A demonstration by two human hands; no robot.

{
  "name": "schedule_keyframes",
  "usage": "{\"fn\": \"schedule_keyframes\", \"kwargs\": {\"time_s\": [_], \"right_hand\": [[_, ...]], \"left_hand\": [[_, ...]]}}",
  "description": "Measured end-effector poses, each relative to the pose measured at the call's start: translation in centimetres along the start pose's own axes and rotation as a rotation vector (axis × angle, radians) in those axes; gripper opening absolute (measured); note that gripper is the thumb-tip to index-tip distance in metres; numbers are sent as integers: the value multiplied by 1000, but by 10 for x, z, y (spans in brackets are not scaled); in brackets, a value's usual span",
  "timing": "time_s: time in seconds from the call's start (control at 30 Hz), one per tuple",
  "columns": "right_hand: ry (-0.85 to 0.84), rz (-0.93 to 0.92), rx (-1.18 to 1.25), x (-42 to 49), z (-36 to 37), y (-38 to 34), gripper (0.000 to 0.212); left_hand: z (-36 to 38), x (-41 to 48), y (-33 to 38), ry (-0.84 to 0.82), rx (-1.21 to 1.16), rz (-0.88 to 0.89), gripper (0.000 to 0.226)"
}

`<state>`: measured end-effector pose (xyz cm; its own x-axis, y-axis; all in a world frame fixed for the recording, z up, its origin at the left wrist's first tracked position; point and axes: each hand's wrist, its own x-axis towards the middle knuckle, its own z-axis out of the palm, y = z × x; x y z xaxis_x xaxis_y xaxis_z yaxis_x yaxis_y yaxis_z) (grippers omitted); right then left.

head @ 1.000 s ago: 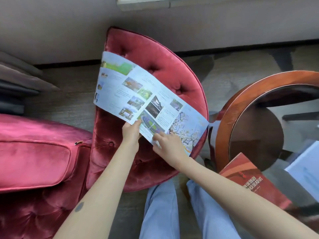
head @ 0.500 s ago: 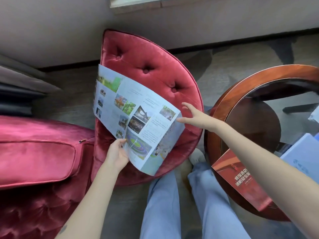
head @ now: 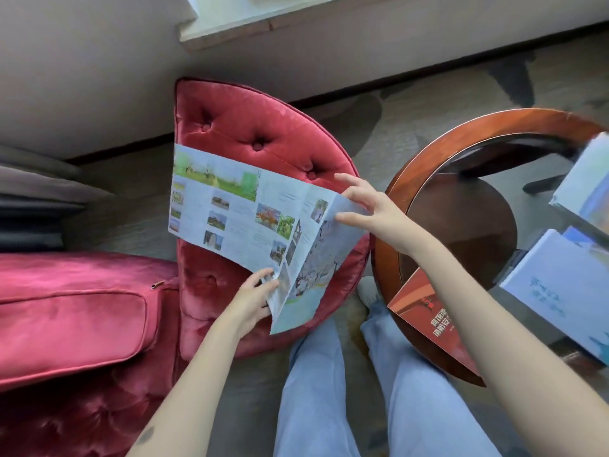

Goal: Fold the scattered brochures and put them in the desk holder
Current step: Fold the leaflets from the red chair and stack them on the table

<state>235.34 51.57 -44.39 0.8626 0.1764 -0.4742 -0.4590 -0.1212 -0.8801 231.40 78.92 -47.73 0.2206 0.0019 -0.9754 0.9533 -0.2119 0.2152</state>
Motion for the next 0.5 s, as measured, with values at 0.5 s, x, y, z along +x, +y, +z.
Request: {"fn": "schedule_keyframes", "kwargs": {"time_s": [0.5], "right_hand": [[158, 193, -432, 31, 32, 50, 46]], "left_hand": [[20, 4, -30, 40, 135, -156, 25]]}}
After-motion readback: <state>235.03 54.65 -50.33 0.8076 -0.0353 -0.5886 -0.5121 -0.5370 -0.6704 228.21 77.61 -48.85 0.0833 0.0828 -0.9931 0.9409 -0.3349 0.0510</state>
